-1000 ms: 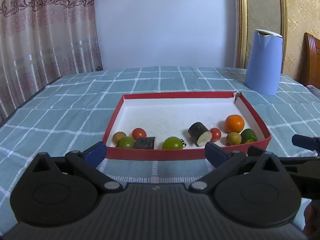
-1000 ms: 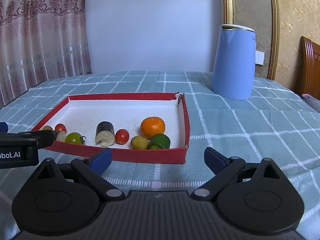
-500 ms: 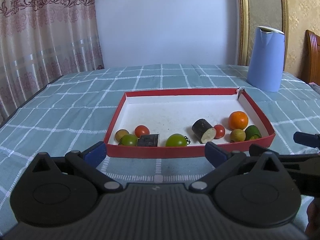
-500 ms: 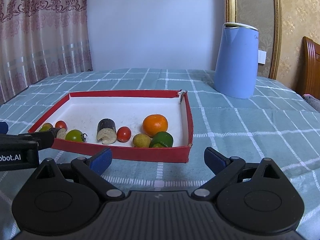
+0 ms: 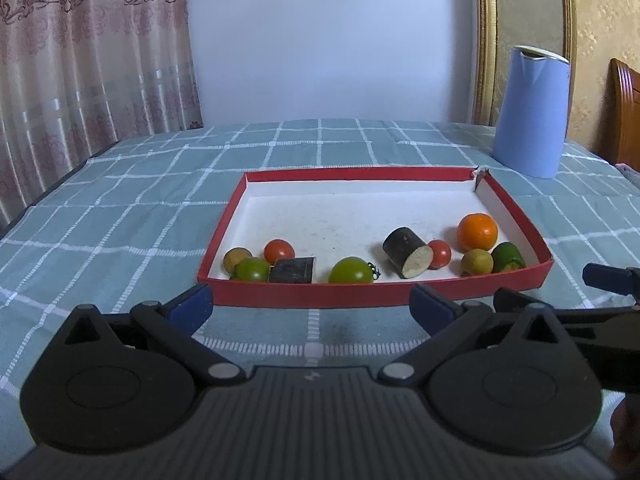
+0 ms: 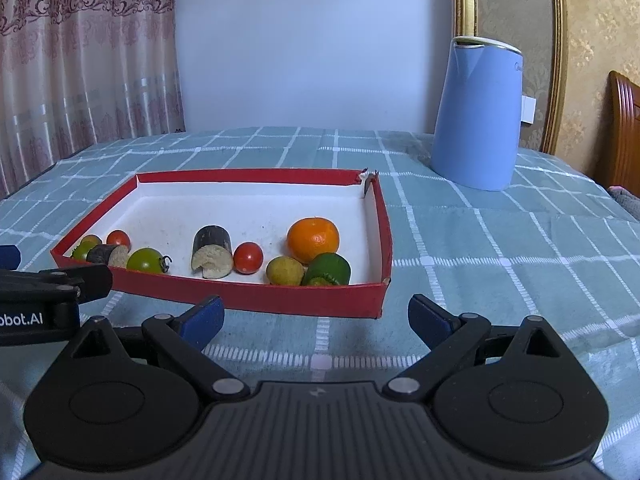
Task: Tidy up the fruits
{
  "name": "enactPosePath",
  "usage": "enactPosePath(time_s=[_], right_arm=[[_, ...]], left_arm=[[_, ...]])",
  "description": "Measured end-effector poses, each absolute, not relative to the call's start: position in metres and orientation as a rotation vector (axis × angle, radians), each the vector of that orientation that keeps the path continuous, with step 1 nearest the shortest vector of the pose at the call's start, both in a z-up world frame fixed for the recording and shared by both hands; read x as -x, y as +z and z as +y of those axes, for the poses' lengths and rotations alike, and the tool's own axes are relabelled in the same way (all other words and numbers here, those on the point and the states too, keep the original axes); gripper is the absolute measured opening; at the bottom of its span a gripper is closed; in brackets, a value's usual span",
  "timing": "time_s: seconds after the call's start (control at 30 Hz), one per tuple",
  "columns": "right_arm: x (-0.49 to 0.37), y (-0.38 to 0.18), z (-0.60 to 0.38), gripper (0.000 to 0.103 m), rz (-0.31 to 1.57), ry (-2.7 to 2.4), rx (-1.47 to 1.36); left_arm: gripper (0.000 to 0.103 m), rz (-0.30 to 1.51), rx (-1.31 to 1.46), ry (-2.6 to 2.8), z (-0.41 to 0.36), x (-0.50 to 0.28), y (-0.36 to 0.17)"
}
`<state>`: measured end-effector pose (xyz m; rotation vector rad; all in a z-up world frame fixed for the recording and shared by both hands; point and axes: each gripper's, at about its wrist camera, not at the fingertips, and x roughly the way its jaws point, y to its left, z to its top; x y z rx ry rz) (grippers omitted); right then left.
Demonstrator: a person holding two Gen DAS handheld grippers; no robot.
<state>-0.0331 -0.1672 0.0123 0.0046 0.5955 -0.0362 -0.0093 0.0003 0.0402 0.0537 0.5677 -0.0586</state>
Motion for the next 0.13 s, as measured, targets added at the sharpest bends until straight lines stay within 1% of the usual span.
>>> enactPosePath(time_s=[0.13], right_arm=[[0.0324, 0.0106, -0.1663, 0.099, 0.599, -0.038, -0.007]], left_arm=[[0.103, 0.568, -0.058, -0.052, -0.0001, 0.0095, 0.0392]])
